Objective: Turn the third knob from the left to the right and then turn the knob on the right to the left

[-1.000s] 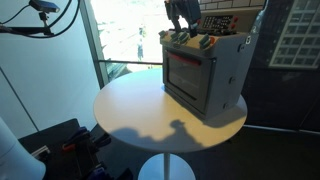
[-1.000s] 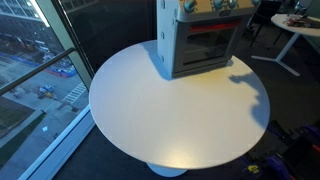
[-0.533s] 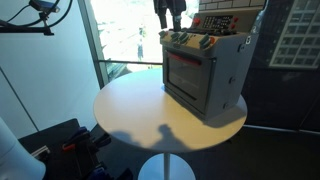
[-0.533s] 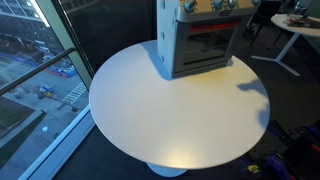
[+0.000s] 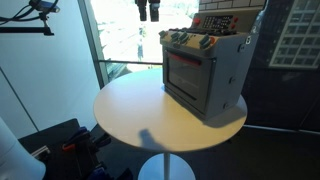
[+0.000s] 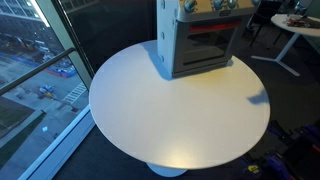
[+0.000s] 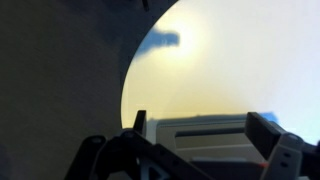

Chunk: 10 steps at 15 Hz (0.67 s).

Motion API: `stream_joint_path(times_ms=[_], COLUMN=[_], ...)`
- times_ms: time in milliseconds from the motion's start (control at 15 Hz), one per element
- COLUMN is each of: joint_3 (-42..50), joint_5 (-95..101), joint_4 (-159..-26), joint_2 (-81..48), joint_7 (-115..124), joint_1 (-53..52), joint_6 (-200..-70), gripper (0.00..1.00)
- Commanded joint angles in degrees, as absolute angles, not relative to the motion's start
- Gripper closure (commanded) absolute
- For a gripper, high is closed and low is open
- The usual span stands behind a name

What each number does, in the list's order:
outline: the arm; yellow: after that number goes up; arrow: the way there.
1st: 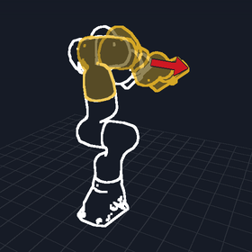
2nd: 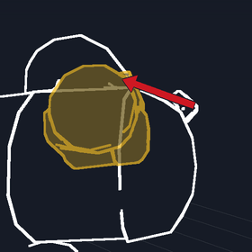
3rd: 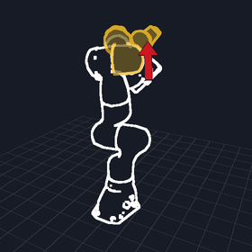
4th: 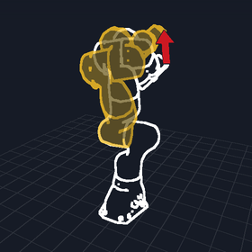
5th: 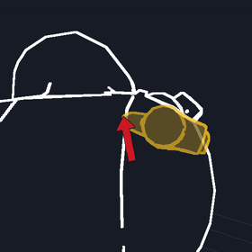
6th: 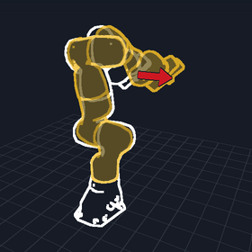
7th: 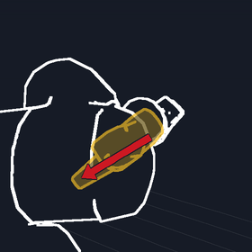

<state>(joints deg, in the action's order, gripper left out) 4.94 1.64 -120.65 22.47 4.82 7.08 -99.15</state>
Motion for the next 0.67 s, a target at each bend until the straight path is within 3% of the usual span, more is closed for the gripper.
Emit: stream_joint_path(times_ms=[0, 600], joint_3=[5.4, 5.0], joint_5=[1.2, 1.7], joint_4=[-119.8, -120.5], joint_2=[25.1, 26.5], joint_7=[2.2, 3.1], joint_1=[6.3, 6.4], joint_6=[-94.9, -94.5], gripper=[0.00, 0.00])
